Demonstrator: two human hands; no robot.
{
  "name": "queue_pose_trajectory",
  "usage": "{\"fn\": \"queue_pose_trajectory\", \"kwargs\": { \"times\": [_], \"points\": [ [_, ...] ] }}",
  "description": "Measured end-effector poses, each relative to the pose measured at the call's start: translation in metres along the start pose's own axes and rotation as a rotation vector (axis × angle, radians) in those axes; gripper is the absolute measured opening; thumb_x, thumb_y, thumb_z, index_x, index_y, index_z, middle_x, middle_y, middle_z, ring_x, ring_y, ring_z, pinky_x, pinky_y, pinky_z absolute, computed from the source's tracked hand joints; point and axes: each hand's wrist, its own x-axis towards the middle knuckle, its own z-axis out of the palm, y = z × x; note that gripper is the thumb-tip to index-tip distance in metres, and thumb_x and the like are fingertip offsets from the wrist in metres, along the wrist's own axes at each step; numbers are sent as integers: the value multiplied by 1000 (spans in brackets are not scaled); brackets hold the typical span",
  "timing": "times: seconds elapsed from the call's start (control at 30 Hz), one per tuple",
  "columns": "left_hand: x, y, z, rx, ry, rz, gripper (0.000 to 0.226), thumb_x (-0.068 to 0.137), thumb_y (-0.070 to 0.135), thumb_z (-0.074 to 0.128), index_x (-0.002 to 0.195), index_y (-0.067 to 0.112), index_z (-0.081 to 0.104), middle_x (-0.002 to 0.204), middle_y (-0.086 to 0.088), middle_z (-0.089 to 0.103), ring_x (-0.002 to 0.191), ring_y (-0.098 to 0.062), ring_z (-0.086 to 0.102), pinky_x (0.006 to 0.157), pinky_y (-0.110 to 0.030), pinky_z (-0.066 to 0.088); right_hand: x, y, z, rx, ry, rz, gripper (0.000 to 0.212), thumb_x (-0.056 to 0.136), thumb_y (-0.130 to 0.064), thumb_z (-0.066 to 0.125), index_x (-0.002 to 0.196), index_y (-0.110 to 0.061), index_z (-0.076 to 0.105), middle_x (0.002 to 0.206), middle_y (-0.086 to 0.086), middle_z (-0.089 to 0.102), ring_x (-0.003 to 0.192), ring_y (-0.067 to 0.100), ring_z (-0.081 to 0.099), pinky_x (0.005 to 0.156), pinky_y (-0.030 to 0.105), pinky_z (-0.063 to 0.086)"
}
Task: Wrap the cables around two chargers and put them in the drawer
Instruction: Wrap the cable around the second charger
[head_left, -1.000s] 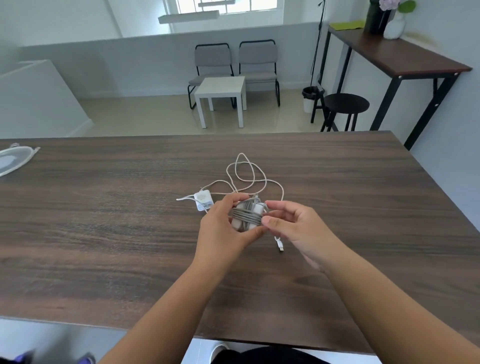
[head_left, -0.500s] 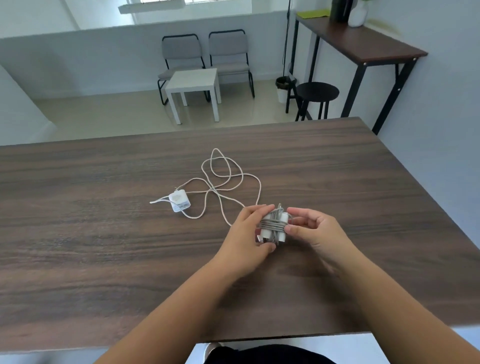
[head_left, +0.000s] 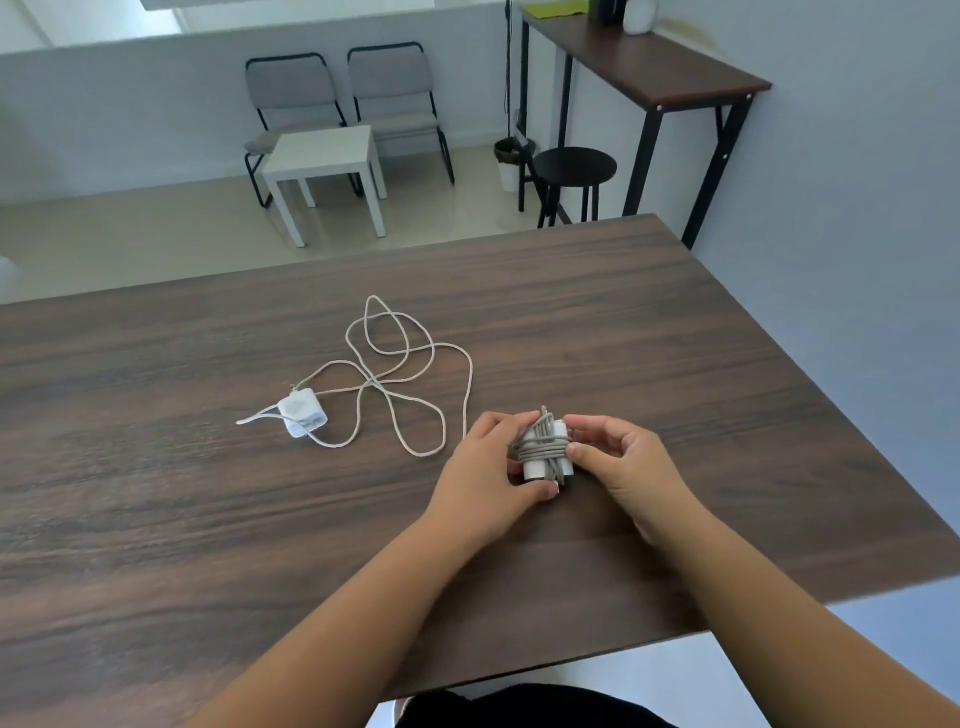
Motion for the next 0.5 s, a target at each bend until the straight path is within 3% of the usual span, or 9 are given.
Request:
{"fn": "queue_pose_trajectory", "kwargs": {
  "times": [0.27,0.4,0.5],
  "points": [
    [-3,-2,-1,82,32,30,78,69,39,82,139,39,47,124,24,47,98,1,62,94,-30,52,0,0,-1,-11,-3,-14,30,83,1,69,103,-21,69,101,-1,74,91,8,69,81,19,53],
    [-6,-3,-7,75,37,-16,80,69,43,84,139,40,46,130,23,44,96,-1,63,89,-25,52,0,1,-3,5,15,1,30,83,-1,69,103,-23,70,106,-2,72,96,10,69,87,25,53],
    [-10,-5,-13,68,47,-18,79,69,44,84,139,42,46,130,24,43,94,1,62,85,-23,52,-1,0,-5,4,10,0,28,85,-1,67,104,-22,70,107,-2,72,92,5,69,80,19,51]
  ]
}}
